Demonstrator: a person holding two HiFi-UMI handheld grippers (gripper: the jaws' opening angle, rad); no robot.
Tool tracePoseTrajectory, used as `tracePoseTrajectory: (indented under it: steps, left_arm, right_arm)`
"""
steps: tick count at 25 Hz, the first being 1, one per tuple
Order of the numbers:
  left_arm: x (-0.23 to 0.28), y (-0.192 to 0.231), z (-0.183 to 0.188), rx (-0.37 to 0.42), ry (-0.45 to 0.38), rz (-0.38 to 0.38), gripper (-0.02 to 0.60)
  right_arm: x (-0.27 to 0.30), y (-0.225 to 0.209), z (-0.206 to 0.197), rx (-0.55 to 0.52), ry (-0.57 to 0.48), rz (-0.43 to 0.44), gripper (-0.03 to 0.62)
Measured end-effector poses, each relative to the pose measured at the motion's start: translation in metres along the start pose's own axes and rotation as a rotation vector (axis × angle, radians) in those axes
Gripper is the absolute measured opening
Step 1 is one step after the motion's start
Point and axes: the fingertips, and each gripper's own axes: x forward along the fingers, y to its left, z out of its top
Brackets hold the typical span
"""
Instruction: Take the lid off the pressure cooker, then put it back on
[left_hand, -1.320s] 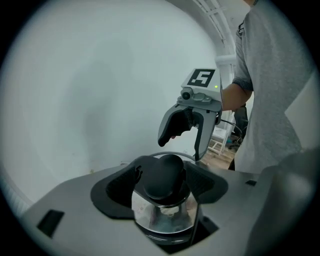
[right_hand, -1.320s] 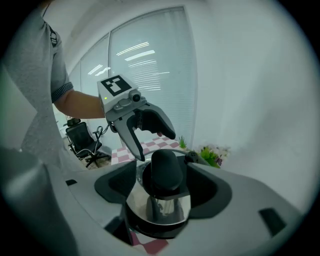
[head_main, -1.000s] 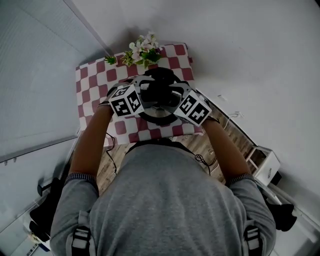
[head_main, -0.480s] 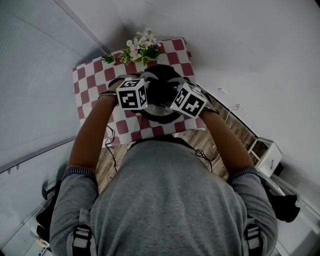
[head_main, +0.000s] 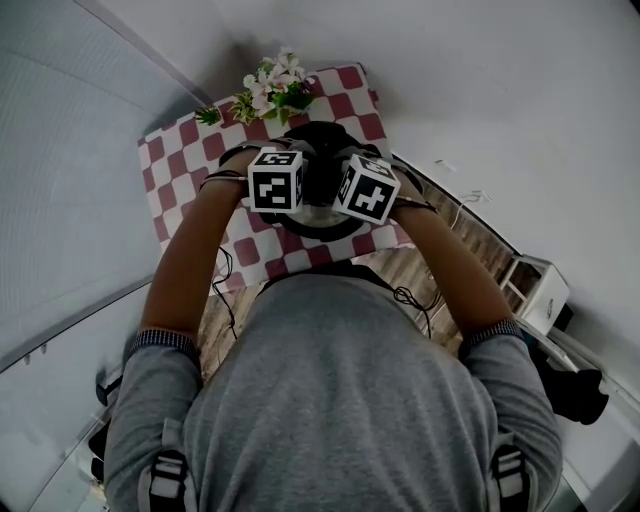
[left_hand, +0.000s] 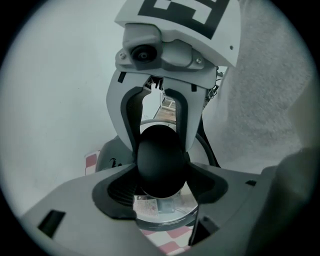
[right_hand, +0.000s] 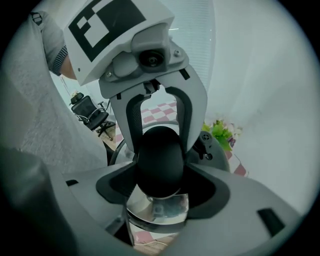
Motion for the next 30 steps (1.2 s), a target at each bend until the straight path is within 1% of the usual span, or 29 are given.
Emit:
tracePoseTrajectory:
  steps: [3, 5, 7, 10, 13, 16, 24, 30]
  left_arm:
    - [0.001, 0.001, -0.001, 0.003, 0.008, -0.010, 0.330]
    - [-0.004, -0.005, 0.009, -0.032, -0.008, -0.039, 0.330]
    - [-0.014, -0.012, 0.028, -0.074, -0.040, -0.084, 0.330]
    - [0.001, -0.003, 0.000, -0.015, 0.036, -0.061, 0.319]
    - [0.002, -0.002, -0.001, -0.012, 0.024, -0.063, 0.302]
    - [0.001, -0.002, 0.001, 0.000, 0.015, -0.054, 0.302]
    - [-0.002, -0.003, 0.002, 0.011, 0.021, -0.027, 0.302]
    - [-0.012, -0.003, 0.006, 0.003, 0.023, -0.002, 0.302]
  right_arm:
    - [0.003, 0.001, -0.002, -0.004, 0.025, 0.001, 0.305]
    - [0.004, 0.002, -0.002, -0.002, 0.044, 0.006, 0.305]
    - [0.002, 0.001, -0.001, -0.002, 0.067, 0.008, 0.302]
    - [0.002, 0.001, 0.000, -0.013, 0.094, 0.010, 0.293]
    - [0.002, 0.002, -0.001, -0.027, 0.095, 0.012, 0.293]
    - [0.002, 0.002, -0.002, -0.034, 0.089, 0.007, 0.291]
    - [0.001, 0.003, -0.002, -0.047, 0.075, -0.013, 0.291]
    - [-0.010, 0.004, 0.005, -0.063, 0.063, -0.021, 0.291]
